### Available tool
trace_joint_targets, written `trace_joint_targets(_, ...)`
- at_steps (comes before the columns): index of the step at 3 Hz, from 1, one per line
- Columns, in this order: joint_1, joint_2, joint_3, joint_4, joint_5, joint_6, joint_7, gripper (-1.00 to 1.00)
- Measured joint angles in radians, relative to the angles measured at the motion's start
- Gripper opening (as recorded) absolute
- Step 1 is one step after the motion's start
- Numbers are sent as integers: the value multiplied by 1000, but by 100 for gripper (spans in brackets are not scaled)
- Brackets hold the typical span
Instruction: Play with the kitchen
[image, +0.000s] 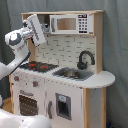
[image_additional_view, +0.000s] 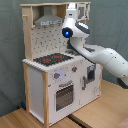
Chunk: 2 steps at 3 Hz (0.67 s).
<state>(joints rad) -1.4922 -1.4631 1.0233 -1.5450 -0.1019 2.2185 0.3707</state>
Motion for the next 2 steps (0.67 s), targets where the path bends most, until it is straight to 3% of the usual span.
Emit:
trace_joint_targets(1, -60, 6, 9, 88, 12, -34, 2, -100)
trace_joint_targets(2, -122, 28, 8, 129, 31, -97, 0, -100)
